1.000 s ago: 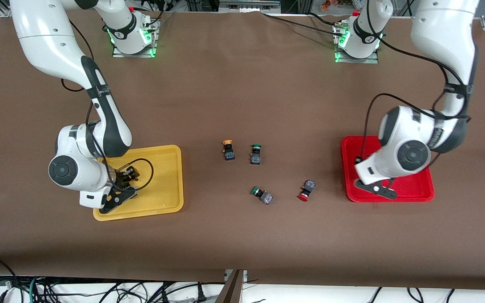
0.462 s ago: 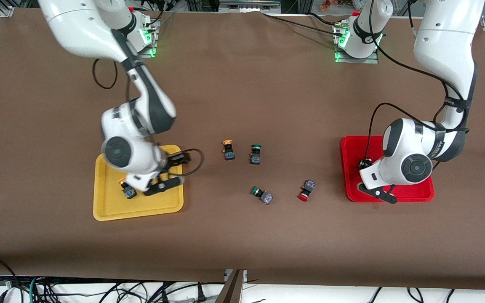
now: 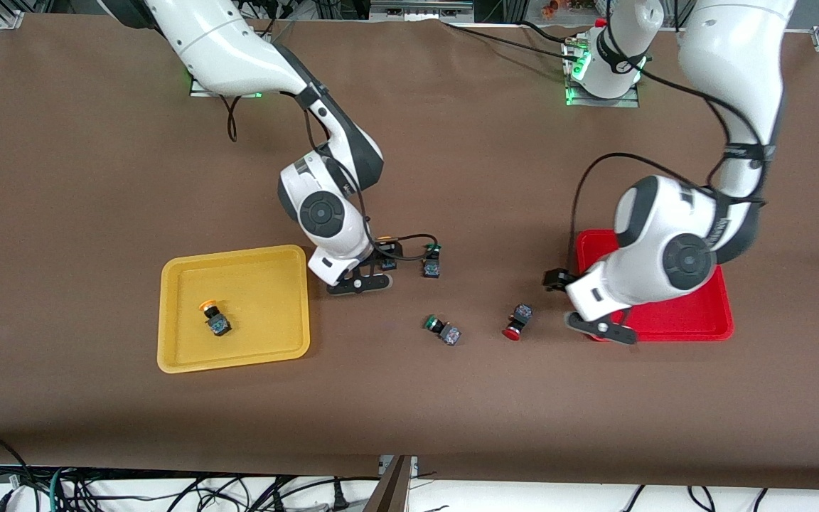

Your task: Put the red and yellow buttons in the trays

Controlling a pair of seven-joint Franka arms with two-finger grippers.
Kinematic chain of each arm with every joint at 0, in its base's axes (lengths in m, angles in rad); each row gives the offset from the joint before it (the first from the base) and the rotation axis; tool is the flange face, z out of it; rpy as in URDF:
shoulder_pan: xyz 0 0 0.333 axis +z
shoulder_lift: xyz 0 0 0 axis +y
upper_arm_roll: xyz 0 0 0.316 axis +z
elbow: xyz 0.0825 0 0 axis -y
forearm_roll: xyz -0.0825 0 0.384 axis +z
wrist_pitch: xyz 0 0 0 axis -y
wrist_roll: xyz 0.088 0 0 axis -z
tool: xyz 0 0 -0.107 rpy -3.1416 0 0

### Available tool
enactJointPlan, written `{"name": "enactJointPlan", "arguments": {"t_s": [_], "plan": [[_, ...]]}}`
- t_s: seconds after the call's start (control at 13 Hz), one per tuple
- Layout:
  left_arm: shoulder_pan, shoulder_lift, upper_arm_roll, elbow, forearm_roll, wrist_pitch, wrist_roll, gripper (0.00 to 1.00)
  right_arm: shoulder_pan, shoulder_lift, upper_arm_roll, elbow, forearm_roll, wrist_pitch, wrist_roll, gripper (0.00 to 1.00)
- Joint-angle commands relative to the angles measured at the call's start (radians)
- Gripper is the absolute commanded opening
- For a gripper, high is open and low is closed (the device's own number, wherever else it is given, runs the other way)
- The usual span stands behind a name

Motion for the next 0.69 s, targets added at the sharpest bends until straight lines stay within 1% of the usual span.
{"name": "enactJointPlan", "arguments": {"t_s": [0.0, 0.08, 0.15, 0.23, 0.31, 0.38, 0.46, 0.54, 0.62], "plan": [[-0.046, 0.121, 0.007, 0.065, -0.028, 0.106, -0.003, 1.0, 0.045, 0.017, -0.007, -0.037, 0.008, 0.098, 0.08, 0.96], [-0.061, 0.154, 0.007, 0.068, -0.028, 0.173, -0.001, 1.0, 0.054, 0.02, -0.007, -0.043, 0.008, 0.11, 0.085, 0.93], [-0.096, 0.176, 0.008, 0.065, -0.022, 0.239, -0.003, 1.0, 0.054, 0.022, -0.007, -0.05, 0.007, 0.113, 0.085, 0.84], [-0.109, 0.181, 0.016, 0.065, -0.016, 0.27, -0.003, 1.0, 0.054, 0.02, -0.007, -0.051, 0.007, 0.11, 0.08, 0.67], [-0.107, 0.182, 0.016, 0.065, 0.036, 0.271, -0.001, 1.0, 0.053, 0.017, -0.009, -0.057, 0.002, 0.104, 0.071, 0.47], [-0.106, 0.182, 0.014, 0.065, 0.122, 0.272, 0.005, 1.0, 0.048, 0.008, -0.013, -0.063, -0.001, 0.101, 0.059, 0.22], [-0.106, 0.185, 0.014, 0.065, 0.188, 0.275, 0.003, 1.0, 0.045, -0.007, -0.018, -0.065, -0.002, 0.081, 0.041, 0.05], [-0.11, 0.196, 0.016, 0.065, 0.216, 0.283, 0.003, 1.0, 0.043, -0.032, -0.051, -0.05, -0.004, -0.002, -0.005, 0.0], [-0.119, 0.211, 0.014, 0.065, 0.239, 0.333, 0.002, 1.0, 0.031, -0.062, -0.084, -0.019, -0.004, -0.097, -0.066, 0.0]]}}
